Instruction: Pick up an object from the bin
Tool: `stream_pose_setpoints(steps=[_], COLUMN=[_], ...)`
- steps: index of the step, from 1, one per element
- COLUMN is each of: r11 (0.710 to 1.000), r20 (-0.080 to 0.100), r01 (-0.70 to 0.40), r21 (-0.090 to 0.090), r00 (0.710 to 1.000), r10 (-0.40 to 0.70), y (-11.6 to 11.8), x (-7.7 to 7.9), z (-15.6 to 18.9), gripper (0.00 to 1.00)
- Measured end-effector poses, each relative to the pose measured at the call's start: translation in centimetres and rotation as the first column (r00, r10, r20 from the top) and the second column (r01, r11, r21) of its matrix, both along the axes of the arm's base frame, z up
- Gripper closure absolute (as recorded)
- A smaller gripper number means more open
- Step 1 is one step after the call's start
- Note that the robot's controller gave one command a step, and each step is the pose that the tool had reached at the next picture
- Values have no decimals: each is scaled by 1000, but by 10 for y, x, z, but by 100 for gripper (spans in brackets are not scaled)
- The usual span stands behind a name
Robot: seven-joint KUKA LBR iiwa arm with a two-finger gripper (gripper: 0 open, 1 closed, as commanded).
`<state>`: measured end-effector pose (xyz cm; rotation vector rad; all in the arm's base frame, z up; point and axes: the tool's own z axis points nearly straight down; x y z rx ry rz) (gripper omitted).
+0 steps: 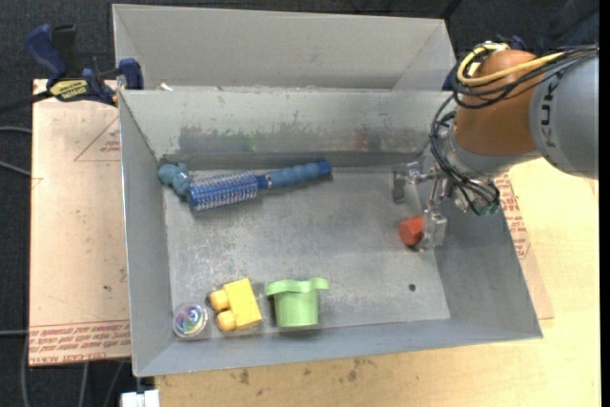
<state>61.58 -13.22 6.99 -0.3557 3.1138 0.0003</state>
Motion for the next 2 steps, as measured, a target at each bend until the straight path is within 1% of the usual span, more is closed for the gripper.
stream_pose_setpoints(steps=[1, 2], r11=[1000, 1000], r20=[-4, 6], r01=[1, 10], r21=[0, -3], r00=[1000, 1000], r10=[-1, -10], y=[-1, 19], x=[-2, -18], z=[0, 257], gripper=[100, 100])
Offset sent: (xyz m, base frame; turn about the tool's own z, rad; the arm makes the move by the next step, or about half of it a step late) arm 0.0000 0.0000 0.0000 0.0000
